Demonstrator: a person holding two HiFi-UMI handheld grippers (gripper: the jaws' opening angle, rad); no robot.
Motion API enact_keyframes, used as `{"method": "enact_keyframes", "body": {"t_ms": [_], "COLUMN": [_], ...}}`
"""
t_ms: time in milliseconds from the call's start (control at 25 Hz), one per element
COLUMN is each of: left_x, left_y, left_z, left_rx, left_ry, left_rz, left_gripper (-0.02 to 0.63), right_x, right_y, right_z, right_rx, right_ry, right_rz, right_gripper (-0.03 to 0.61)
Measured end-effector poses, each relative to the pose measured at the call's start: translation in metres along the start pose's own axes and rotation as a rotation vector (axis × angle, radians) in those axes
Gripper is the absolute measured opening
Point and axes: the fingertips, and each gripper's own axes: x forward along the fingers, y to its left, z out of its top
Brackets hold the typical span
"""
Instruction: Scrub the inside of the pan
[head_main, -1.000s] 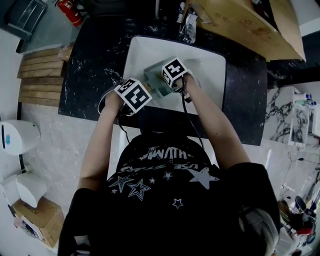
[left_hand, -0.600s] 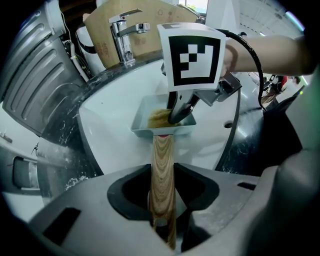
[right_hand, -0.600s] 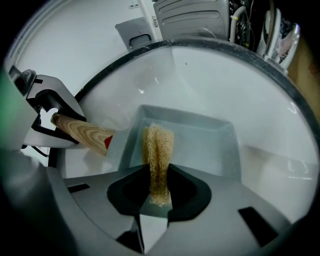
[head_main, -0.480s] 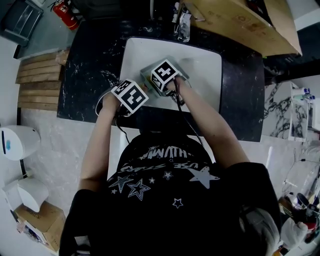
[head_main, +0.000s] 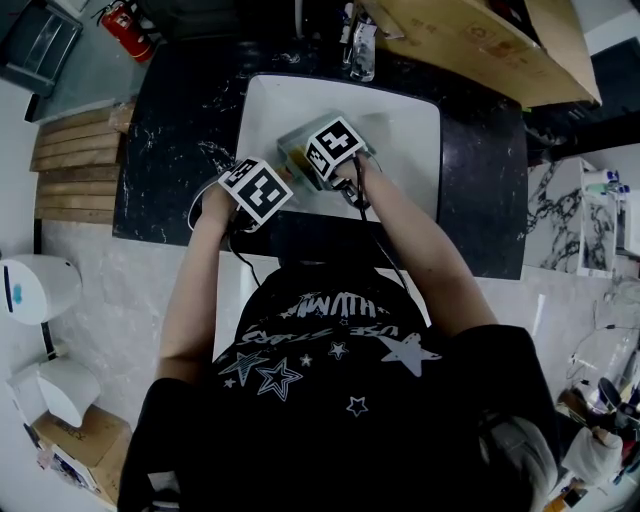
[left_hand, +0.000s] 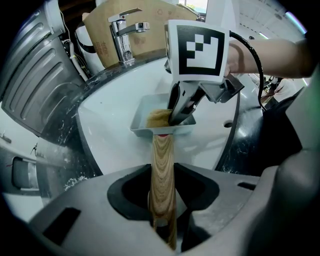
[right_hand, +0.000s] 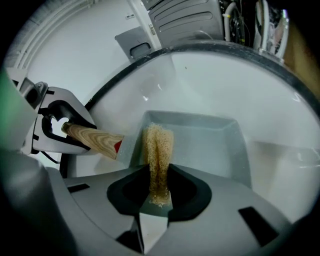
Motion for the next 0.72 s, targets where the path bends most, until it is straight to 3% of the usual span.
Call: {"method": "enact_keyframes", "body": {"t_ms": [480, 720], "left_x": [0.001, 0.001], "left_y": [0.000, 0.000], "left_z": [0.000, 0.001], "left_rx": [-0.003, -0.004], "left_ry": [0.001, 0.004], "left_rz": [-0.005, -0.005], "left_gripper": [0.146, 0.146], "right_x": [-0.034, -0.026], "right_y": [-0.105, -0.127], "right_z": [-0.012, -0.025], "right_rx": [0.104, 0.085], "right_ry": [-0.102, -0.056], "right_rz": [-0.207, -0.267], "right_gripper": [0.087, 0.086]}}
